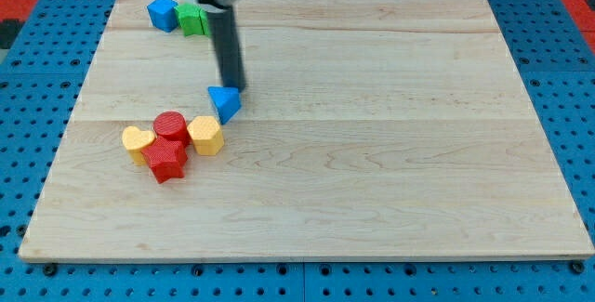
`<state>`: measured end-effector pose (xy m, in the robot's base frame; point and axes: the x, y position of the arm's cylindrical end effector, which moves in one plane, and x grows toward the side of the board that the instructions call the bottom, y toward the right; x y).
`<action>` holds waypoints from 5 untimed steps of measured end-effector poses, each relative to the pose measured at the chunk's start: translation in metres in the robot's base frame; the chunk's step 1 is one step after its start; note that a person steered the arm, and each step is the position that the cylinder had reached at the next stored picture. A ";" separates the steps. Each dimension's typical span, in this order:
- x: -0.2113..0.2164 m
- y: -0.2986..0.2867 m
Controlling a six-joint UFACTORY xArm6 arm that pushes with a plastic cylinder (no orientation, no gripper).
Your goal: Slide the blue triangle vertically to the blue cube
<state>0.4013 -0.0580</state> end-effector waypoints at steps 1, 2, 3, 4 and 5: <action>0.039 0.037; 0.035 -0.017; -0.001 -0.093; -0.047 -0.148; -0.049 -0.165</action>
